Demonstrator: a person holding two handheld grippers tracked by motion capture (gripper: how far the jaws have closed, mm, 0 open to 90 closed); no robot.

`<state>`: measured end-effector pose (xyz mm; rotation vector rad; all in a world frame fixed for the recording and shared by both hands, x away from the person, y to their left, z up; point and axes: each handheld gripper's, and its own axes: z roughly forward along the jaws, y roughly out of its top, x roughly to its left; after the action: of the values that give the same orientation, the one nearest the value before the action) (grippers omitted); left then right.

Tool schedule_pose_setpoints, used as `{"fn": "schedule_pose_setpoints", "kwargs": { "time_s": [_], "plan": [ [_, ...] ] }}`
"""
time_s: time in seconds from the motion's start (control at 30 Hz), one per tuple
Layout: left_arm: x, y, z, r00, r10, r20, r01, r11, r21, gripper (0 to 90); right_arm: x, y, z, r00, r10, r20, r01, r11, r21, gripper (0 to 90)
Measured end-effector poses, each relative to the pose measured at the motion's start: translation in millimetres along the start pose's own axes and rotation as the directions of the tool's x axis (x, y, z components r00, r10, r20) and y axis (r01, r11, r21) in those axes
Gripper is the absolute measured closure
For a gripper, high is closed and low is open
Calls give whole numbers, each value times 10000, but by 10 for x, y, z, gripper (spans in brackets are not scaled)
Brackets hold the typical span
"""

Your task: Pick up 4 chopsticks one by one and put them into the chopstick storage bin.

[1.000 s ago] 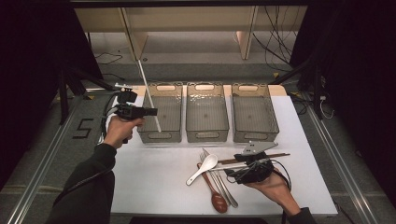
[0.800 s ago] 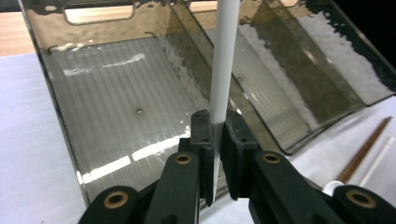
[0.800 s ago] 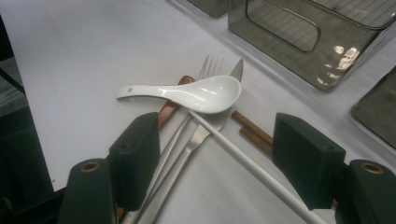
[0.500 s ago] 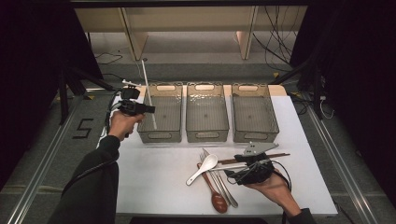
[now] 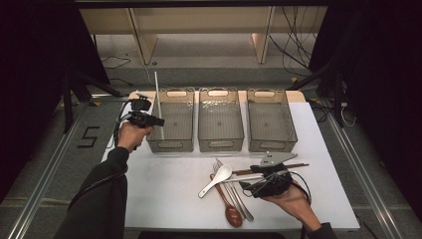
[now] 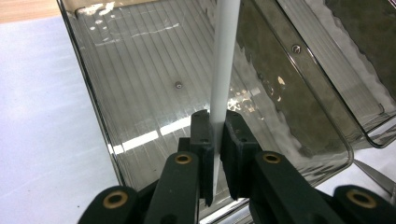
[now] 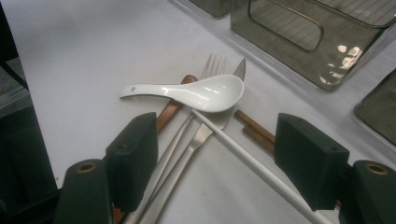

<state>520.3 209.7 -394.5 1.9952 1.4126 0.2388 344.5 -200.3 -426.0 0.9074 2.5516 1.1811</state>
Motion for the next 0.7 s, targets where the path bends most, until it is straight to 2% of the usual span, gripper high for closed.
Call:
{"fn": "schedule_pose_setpoints", "kwargs": {
  "time_s": [0.7],
  "plan": [
    [20, -66, 106, 9996, 88, -262, -73, 9982, 588, 826, -2, -8, -3, 10000, 11, -6, -11, 10000, -8, 317]
  ]
}}
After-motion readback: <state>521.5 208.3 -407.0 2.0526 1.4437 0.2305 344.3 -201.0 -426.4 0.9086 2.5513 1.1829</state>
